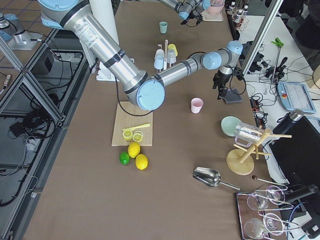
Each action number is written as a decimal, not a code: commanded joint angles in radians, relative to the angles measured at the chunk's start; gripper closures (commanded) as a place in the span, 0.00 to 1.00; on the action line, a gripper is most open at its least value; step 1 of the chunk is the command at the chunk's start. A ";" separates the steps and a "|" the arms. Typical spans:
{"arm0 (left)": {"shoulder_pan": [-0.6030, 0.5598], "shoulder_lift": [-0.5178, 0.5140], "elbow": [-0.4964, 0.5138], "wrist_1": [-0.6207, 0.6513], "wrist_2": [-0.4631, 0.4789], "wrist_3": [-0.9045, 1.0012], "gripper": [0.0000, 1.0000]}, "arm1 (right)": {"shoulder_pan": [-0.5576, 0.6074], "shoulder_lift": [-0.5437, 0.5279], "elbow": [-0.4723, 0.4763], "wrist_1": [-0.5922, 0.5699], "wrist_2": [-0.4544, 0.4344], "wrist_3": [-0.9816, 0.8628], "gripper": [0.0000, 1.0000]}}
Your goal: Place cup on cup holder
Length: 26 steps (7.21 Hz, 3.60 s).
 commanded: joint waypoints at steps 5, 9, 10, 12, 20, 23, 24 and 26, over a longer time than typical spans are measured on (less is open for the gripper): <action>0.064 -0.063 0.030 0.083 -0.025 0.044 0.02 | 0.004 0.209 -0.427 -0.004 0.054 -0.247 0.00; 0.112 -0.083 0.033 0.189 -0.067 0.122 0.02 | -0.049 0.332 -0.670 -0.011 0.079 -0.313 0.00; 0.132 -0.083 0.033 0.213 -0.065 0.122 0.02 | -0.058 0.365 -0.730 -0.052 0.068 -0.380 0.00; 0.178 -0.071 0.033 0.252 -0.049 0.131 0.03 | -0.064 0.430 -0.801 -0.166 0.036 -0.486 0.00; 0.233 -0.045 0.028 0.335 0.001 0.186 0.04 | -0.133 0.487 -0.998 -0.157 0.004 -0.549 0.00; 0.233 -0.045 0.023 0.372 0.004 0.297 0.07 | -0.142 0.499 -1.038 -0.155 -0.019 -0.586 0.00; 0.235 -0.045 0.023 0.381 0.004 0.298 0.07 | -0.151 0.502 -1.044 -0.152 -0.019 -0.586 0.00; 0.247 -0.043 0.022 0.422 0.007 0.305 0.06 | -0.162 0.508 -1.070 -0.151 -0.027 -0.613 0.00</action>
